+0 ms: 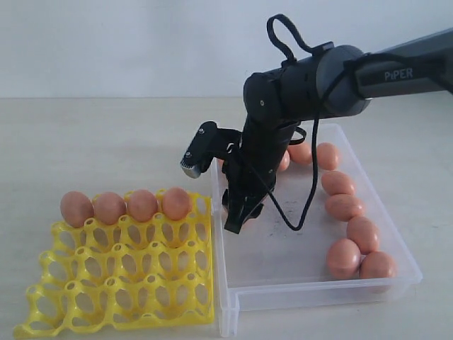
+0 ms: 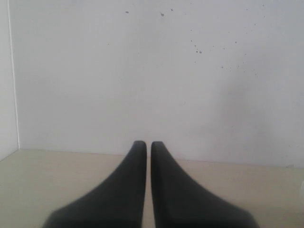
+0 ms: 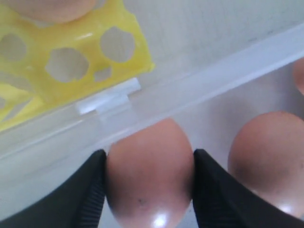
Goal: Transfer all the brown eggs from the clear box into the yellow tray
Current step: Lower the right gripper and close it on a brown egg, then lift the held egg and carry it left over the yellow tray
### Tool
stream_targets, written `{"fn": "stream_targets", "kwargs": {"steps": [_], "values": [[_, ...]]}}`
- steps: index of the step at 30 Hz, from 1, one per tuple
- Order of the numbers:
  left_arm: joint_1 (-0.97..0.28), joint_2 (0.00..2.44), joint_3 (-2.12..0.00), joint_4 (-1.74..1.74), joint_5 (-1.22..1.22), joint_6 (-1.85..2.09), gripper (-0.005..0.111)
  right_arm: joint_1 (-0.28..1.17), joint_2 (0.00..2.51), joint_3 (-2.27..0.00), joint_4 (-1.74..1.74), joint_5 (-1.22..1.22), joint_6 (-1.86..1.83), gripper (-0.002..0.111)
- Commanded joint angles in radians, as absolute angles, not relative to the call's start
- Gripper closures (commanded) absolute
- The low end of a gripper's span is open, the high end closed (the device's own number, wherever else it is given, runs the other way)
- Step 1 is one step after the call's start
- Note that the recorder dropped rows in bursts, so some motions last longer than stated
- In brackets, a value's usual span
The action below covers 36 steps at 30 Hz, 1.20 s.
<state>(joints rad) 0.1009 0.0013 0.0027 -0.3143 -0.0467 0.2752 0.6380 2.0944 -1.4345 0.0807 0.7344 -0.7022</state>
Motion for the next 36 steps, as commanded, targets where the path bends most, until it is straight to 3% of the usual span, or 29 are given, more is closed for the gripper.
{"fn": "stream_targets", "kwargs": {"steps": [1,12,25,31,36], "values": [[0.095,0.0,0.0,-0.319,-0.052,0.279,0.103,0.637,2.1,-1.438,0.089,0.67,-0.623,0.108],[0.095,0.0,0.0,-0.319,-0.052,0.279,0.103,0.637,2.076,-1.438,0.081,0.473,-0.311,0.108],[0.095,0.0,0.0,-0.319,-0.052,0.279,0.103,0.637,1.944,-1.329,0.066,0.387,-0.239,0.108],[0.095,0.0,0.0,-0.319,-0.052,0.279,0.103,0.637,1.804,-1.16,0.062,0.188,-0.218,0.108],[0.095,0.0,0.0,-0.319,-0.052,0.279,0.103,0.637,1.716,-0.971,0.081,-0.147,-0.218,0.108]]}}
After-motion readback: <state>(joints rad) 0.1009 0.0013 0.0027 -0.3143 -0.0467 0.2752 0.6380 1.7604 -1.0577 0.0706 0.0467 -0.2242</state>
